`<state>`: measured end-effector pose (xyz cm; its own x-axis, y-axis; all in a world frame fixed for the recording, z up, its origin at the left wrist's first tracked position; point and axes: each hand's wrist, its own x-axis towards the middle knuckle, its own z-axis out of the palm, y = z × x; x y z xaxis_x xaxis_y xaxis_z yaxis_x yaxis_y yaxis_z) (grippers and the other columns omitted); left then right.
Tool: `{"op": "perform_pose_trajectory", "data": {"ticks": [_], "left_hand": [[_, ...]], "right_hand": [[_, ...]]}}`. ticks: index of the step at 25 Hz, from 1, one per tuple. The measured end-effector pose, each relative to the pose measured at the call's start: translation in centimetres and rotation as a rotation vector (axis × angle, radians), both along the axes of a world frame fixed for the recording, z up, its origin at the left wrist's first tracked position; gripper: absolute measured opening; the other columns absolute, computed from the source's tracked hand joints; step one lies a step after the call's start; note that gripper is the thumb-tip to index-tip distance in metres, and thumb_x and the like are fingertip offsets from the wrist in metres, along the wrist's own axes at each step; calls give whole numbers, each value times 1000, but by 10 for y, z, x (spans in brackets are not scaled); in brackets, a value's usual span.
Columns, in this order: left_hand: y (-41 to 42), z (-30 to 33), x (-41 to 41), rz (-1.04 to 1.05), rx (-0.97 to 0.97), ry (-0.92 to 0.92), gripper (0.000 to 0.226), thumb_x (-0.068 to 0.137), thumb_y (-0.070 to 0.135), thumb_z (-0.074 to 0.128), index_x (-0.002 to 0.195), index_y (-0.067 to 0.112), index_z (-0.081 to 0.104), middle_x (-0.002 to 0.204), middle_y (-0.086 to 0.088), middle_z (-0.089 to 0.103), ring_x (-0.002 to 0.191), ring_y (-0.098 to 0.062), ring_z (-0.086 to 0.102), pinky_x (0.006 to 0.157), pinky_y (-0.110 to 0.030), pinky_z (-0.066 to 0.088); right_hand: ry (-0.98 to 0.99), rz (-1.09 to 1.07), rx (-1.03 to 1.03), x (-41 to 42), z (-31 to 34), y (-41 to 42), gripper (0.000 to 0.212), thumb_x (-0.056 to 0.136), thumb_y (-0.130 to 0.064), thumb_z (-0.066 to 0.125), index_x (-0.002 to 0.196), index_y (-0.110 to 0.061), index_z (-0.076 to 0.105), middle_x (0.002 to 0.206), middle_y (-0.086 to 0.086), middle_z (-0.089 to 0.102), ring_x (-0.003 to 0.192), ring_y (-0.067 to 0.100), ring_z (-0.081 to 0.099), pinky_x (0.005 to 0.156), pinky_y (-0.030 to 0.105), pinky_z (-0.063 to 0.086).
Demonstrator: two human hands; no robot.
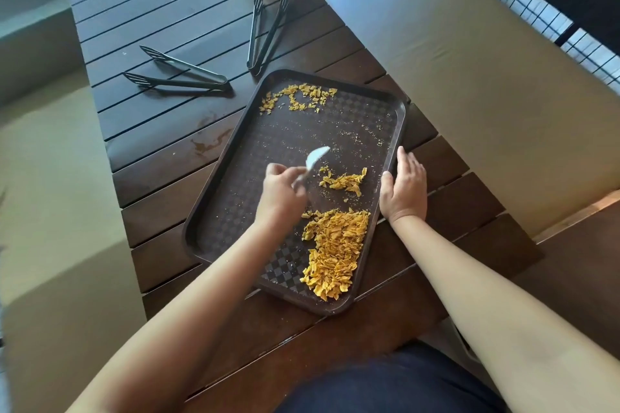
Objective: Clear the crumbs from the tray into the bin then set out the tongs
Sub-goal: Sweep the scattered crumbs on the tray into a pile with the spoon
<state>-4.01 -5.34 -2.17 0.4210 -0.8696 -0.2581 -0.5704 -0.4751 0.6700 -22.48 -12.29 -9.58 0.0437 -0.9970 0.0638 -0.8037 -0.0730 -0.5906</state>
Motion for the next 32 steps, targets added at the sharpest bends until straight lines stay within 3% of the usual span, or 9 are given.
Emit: {"op": "perform_pose_trajectory", "data": {"ticks": [3, 6, 10, 15, 20, 23, 26, 29, 32], "left_hand": [[-4, -1, 8, 66, 40, -46, 33, 95, 11, 46, 126, 15, 58, 119, -6, 41, 92, -10, 45, 76, -13, 38], [2, -7, 1, -57, 83, -16, 30, 94, 13, 48, 121, 16, 62, 112, -2, 43, 94, -14, 49, 78, -21, 41], [13, -9, -9, -182, 98, 23, 25, 94, 17, 51, 115, 19, 66, 108, 2, 45, 93, -10, 48, 75, -22, 43], [-9, -3, -5, -49, 42, -30, 29, 96, 16, 48, 122, 19, 61, 117, -4, 42, 91, -12, 46, 79, -25, 47], [-19, -6, -19, -302, 143, -62, 31, 94, 15, 47, 117, 27, 63, 118, -2, 43, 101, -18, 52, 89, -35, 49], [-7, -4, -18, -408, 179, -69, 25, 91, 18, 52, 108, 27, 68, 116, 1, 45, 101, -15, 53, 86, -31, 48], [7, -2, -11, -322, 136, 5, 17, 90, 25, 58, 102, 27, 71, 109, 5, 48, 96, -11, 52, 81, -27, 48], [9, -3, -4, -114, 57, 37, 23, 93, 20, 54, 112, 22, 67, 110, 3, 46, 94, -10, 49, 79, -25, 49], [7, -4, -8, -147, 95, 17, 28, 95, 15, 50, 119, 21, 63, 111, 2, 43, 98, -11, 46, 81, -22, 44]], "right_hand": [[-1, -2, 1, 0, 1, 0, 64, 83, -29, 32, 140, -1, 34, 144, 18, 39, 137, 29, 31, 115, 38, 15], [0, 0, 0, 0, 0, 0, 63, 84, -29, 32, 140, -1, 34, 144, 18, 40, 136, 29, 31, 115, 38, 16], [-12, -3, -2, 0, 0, 0, 63, 83, -27, 33, 140, 0, 35, 143, 19, 41, 136, 30, 32, 114, 39, 16], [-27, -11, -8, -1, 0, 0, 60, 84, -24, 31, 139, -1, 37, 142, 18, 41, 136, 29, 32, 115, 38, 15], [-34, -14, -12, 0, 0, 0, 60, 83, -22, 30, 139, 0, 37, 142, 18, 42, 135, 29, 33, 114, 37, 15], [-32, -12, -15, 0, -1, -1, 60, 83, -22, 30, 138, 1, 38, 141, 20, 43, 135, 30, 34, 114, 38, 17], [-30, -13, -16, 0, -1, -1, 60, 83, -22, 30, 138, 1, 38, 141, 20, 43, 135, 30, 34, 114, 38, 17], [-24, -13, -19, 0, 0, 0, 60, 84, -23, 29, 138, 0, 38, 141, 19, 42, 135, 30, 33, 114, 38, 16], [-14, -11, -17, 0, -1, 0, 60, 84, -23, 29, 139, 0, 37, 142, 19, 42, 135, 29, 33, 115, 38, 16]]}}
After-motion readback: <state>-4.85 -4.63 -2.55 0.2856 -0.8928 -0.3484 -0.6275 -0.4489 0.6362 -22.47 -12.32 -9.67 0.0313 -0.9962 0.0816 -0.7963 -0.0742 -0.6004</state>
